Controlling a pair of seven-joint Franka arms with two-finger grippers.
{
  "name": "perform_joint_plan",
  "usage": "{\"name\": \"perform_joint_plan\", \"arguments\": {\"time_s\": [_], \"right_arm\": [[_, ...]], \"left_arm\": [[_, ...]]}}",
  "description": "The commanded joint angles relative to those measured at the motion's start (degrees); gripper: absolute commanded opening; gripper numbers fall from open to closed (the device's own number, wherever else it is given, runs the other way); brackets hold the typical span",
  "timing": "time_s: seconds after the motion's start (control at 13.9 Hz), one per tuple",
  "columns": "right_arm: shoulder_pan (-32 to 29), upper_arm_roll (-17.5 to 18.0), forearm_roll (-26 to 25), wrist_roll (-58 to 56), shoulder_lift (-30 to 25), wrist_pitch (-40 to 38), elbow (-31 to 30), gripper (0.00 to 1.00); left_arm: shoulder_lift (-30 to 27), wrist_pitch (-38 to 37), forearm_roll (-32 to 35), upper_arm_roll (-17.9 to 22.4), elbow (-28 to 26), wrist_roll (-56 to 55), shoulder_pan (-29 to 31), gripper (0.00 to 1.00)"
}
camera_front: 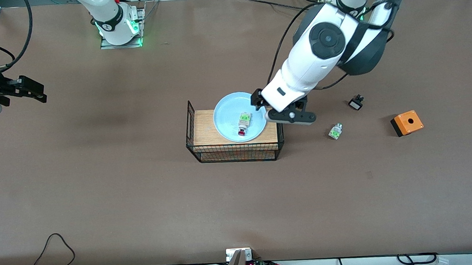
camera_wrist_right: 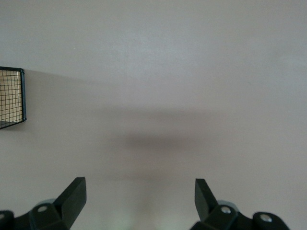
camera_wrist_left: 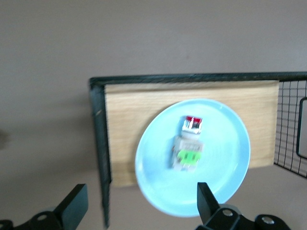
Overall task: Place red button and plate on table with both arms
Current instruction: 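Grasp the red button on the plate with the left gripper and lift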
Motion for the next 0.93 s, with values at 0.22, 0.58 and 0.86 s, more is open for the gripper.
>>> {"name": "perform_joint_plan", "arguments": {"time_s": [0.22, 0.58, 0.86], "right_arm": [[-0.4, -0.1, 1.1, 0.2, 0.5, 0.9, 0.9, 1.00], [-0.4, -0.2, 1.1, 0.2, 0.5, 0.8, 0.9, 1.00], [-0.8, -0.3, 1.1, 0.2, 0.5, 0.7, 0.9, 1.00]], "left_arm": [[5.8, 4.8, 7.2, 0.5, 1.9, -1.4, -5.0, 1.00], [8.9, 9.7, 7.4, 0.6, 1.9, -1.5, -6.8, 1.00], [10.8, 11.4, 7.4, 0.7, 1.9, -1.5, -8.1, 1.00]]}}
